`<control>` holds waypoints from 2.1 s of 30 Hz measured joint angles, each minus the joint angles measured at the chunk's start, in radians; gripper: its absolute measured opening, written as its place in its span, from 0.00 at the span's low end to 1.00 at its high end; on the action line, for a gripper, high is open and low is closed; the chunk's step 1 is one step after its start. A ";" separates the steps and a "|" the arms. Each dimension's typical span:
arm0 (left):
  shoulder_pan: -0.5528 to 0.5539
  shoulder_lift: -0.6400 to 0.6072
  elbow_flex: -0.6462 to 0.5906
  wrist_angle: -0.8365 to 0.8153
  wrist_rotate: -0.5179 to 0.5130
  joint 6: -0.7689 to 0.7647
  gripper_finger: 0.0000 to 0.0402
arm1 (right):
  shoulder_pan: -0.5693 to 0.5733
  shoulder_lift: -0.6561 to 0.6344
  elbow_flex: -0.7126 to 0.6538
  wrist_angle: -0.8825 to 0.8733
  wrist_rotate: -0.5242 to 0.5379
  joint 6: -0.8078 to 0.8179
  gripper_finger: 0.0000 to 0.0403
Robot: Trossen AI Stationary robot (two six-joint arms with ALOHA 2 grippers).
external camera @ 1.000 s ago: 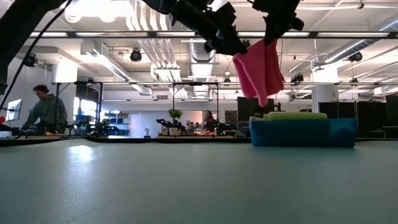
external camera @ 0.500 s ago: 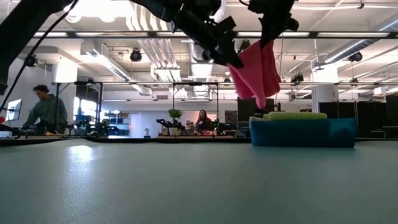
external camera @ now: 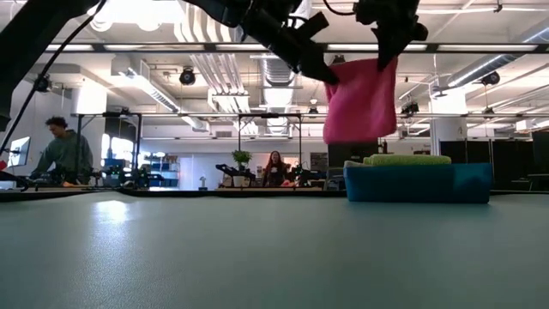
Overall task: Fold microfiber towels
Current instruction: Put the folded pink microfiber cloth into the blue bin
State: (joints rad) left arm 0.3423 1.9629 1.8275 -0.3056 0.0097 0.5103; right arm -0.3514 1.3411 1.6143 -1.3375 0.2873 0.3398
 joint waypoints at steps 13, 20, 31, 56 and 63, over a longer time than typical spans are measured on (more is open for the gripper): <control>0.001 0.065 0.007 0.219 0.011 0.160 0.03 | 0.011 0.003 -0.018 -0.101 0.225 0.143 0.02; 0.012 0.124 0.016 0.373 0.015 0.162 0.03 | 0.011 0.003 -0.088 -0.146 0.364 0.227 0.02; 0.043 0.161 0.030 0.530 0.007 0.270 0.03 | -0.072 0.002 -0.200 -0.164 0.499 0.208 0.02; 0.063 0.112 0.127 0.080 -0.071 0.086 0.03 | -0.201 -0.005 -0.066 -0.055 0.441 0.038 0.02; 0.061 0.060 0.124 0.023 -0.066 -0.001 0.04 | -0.154 -0.005 -0.025 -0.055 0.391 0.076 0.02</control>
State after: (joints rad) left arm 0.4038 2.0228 1.9514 -0.2831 -0.0566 0.5095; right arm -0.5053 1.3365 1.5897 -1.3930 0.6788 0.4163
